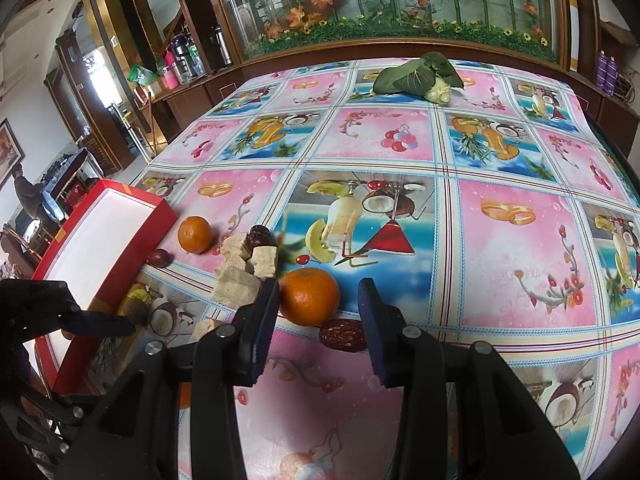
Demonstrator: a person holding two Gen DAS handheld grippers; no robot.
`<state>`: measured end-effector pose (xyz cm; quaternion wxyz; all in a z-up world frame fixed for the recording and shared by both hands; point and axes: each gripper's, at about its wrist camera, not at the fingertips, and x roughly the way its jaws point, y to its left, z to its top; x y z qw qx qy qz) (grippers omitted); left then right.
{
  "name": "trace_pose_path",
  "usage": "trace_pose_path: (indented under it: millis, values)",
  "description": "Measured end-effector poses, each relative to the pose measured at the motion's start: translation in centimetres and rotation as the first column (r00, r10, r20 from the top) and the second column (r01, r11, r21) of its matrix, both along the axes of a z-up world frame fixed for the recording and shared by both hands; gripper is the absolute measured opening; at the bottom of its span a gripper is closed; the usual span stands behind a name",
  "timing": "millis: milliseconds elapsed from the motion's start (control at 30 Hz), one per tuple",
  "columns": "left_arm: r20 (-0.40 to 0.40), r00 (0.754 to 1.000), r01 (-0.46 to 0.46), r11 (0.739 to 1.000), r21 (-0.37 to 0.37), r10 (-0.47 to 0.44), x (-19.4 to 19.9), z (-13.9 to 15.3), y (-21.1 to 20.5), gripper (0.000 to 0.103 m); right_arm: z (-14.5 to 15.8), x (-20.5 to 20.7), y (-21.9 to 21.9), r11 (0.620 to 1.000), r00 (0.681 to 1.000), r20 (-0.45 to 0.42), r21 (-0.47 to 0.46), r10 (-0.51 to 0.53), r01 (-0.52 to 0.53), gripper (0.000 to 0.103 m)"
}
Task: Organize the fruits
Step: 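Grasp a mandarin orange with the right gripper while the left gripper grasps another orange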
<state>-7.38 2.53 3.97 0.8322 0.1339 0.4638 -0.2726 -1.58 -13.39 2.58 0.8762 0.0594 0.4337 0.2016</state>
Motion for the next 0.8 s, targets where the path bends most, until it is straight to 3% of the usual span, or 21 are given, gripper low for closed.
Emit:
trace_pose_path:
  millis: [200, 433, 733, 800]
  values:
    - [0.001, 1.0, 0.028, 1.0, 0.0, -0.028, -0.7, -0.3, -1.4, 0.052, -0.1, -0.4, 0.6, 0.999, 1.0, 0.013, -0.022, 0.024, -0.024, 0.042]
    - [-0.002, 1.0, -0.008, 1.0, 0.001, 0.008, 0.1, -0.7, -2.3, 0.052, 0.2, -0.4, -0.2, 1.0, 1.0, 0.026, -0.003, 0.012, -0.012, 0.033]
    - [-0.037, 0.997, -0.068, 0.998, -0.018, 0.067, 0.5, -1.9, -2.4, 0.051, -0.1, -0.4, 0.2, 0.998, 0.998, -0.005, -0.003, 0.061, -0.061, 0.032]
    - [-0.048, 0.996, -0.08, 0.996, -0.027, 0.079, 0.6, -2.2, -2.3, 0.042, -0.1, -0.6, 0.5, 0.997, 0.998, 0.004, -0.018, 0.069, -0.069, 0.033]
